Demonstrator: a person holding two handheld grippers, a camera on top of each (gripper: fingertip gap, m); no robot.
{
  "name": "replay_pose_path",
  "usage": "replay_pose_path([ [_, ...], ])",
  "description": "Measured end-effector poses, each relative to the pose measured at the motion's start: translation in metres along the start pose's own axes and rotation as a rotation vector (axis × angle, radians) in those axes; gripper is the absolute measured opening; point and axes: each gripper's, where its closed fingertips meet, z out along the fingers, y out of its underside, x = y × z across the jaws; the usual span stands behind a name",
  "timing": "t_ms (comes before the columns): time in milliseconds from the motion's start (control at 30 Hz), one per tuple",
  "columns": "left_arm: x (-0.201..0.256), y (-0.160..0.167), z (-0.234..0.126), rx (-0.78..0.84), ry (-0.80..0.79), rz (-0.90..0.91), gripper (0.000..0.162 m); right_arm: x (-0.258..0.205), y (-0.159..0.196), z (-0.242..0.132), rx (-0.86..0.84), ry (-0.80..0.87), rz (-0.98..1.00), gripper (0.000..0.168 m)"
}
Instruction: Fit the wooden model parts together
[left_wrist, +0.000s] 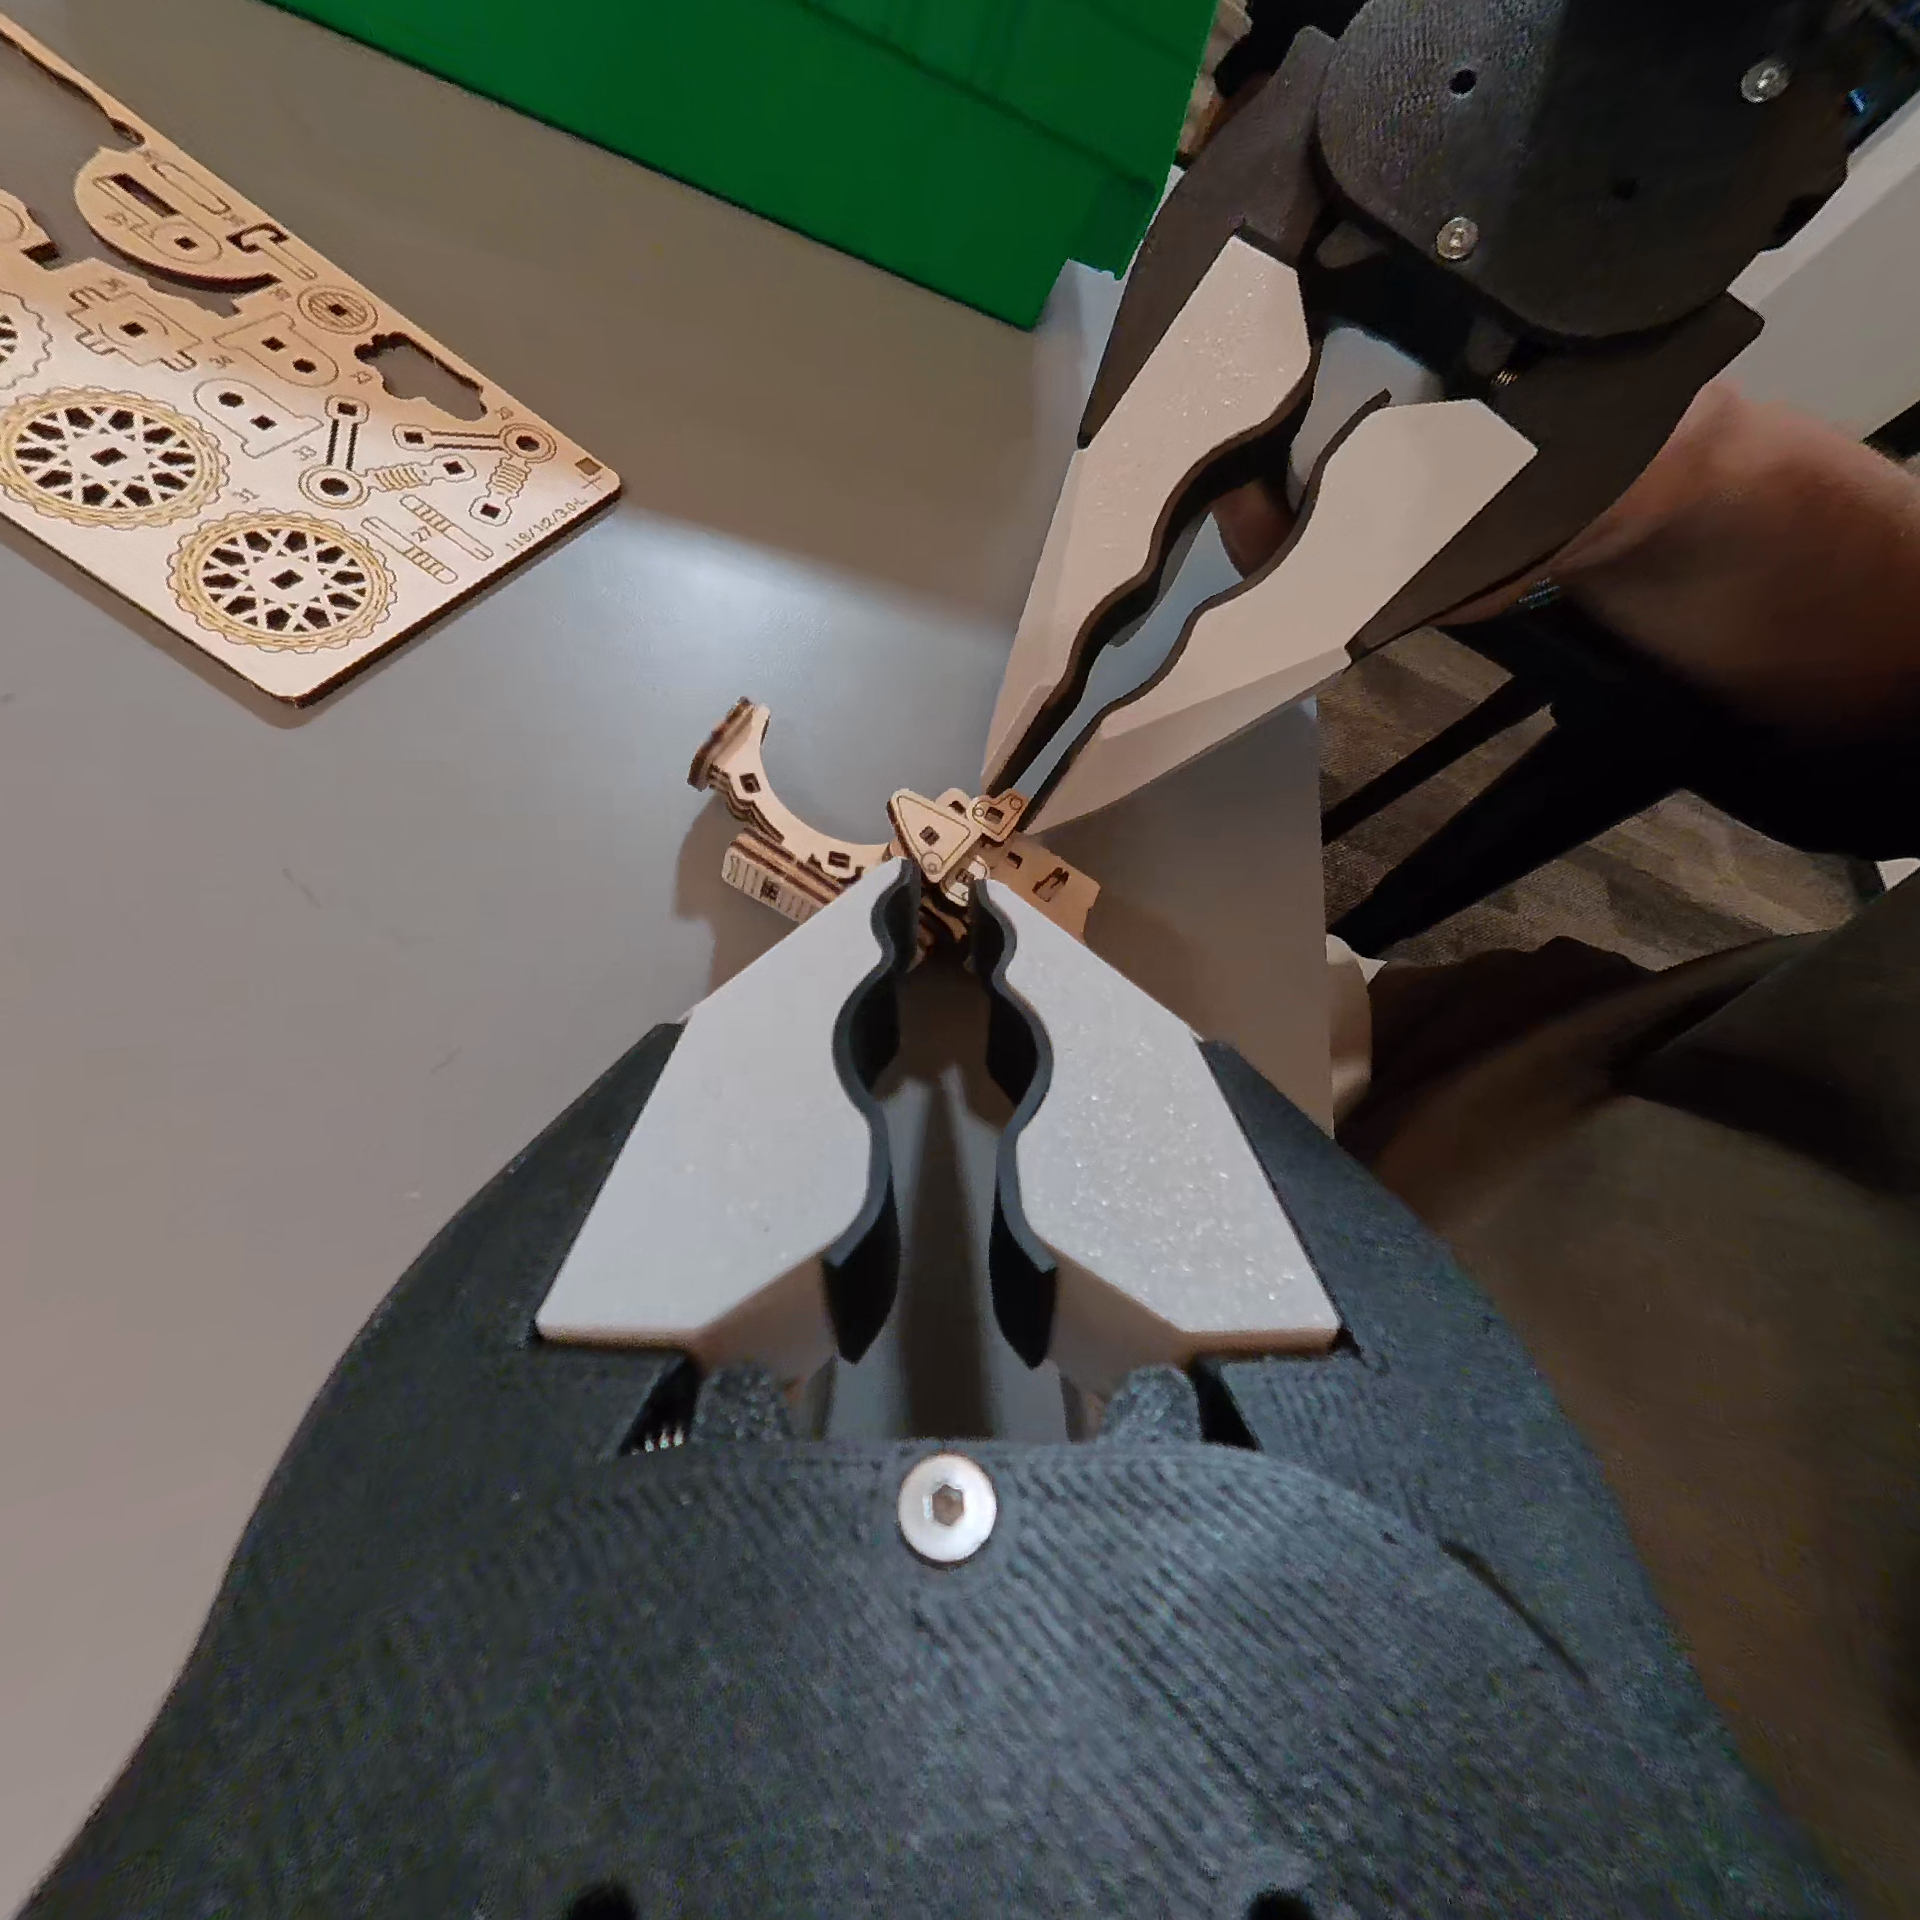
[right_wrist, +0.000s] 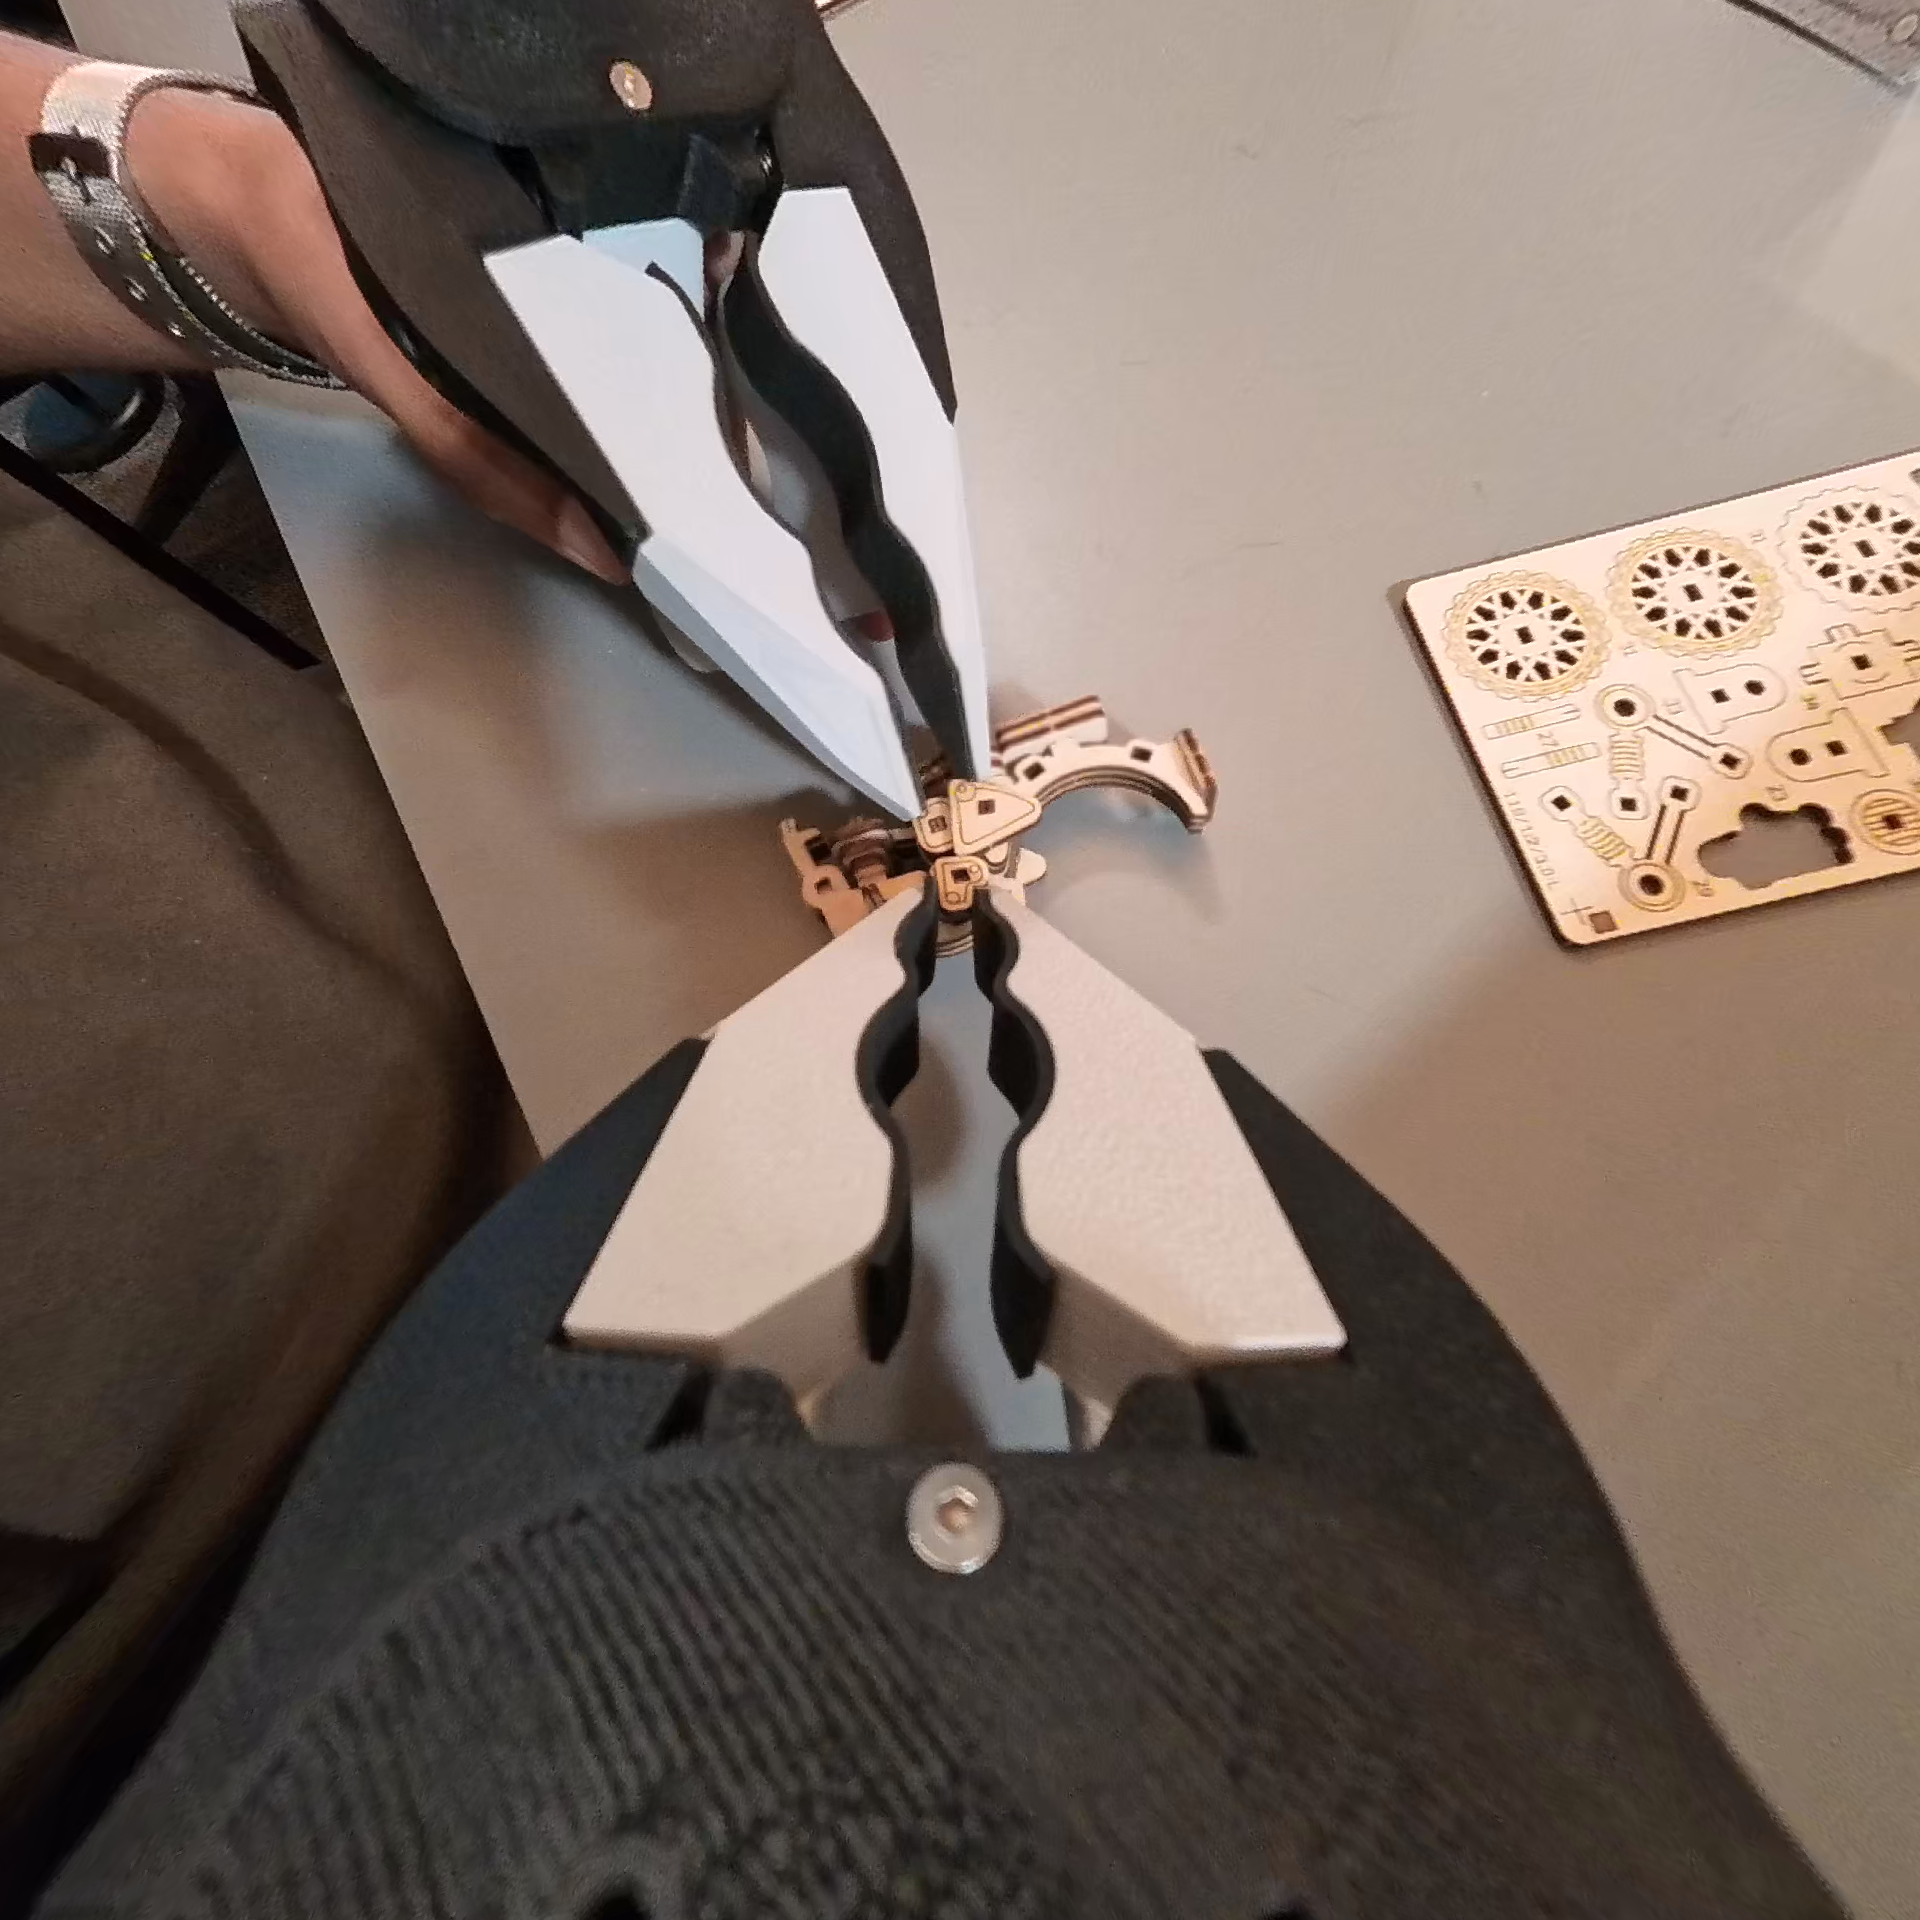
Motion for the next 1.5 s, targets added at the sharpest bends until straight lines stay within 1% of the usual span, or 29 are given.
replay_pose_path([
  [133,-0.0002,0.0004,0.0002,-0.001,-0.004,-0.001,0.009,-0.0004,-0.0001,0.0005,-0.005,0.002,0.000,0.005],
  [333,-0.0006,-0.0001,-0.0001,0.012,0.030,-0.070,0.008,-0.0007,-0.0003,0.0012,-0.010,0.006,0.008,0.005],
  [500,-0.0003,-0.0001,0.0003,0.012,0.004,-0.048,0.009,-0.0007,0.0004,0.0015,-0.025,0.028,-0.012,0.004],
  [833,-0.0004,-0.0004,0.0005,0.013,-0.003,-0.043,0.009,-0.0009,0.0011,0.0021,-0.047,0.061,-0.161,0.004],
  [1167,-0.0011,-0.0005,0.0006,0.012,-0.011,-0.038,0.008,-0.0020,0.0010,0.0021,-0.047,0.057,-0.070,0.005],
  [1500,-0.0009,-0.0008,0.0005,0.013,-0.004,-0.039,0.007,-0.0024,0.0010,0.0013,-0.046,0.058,-0.065,0.005],
])
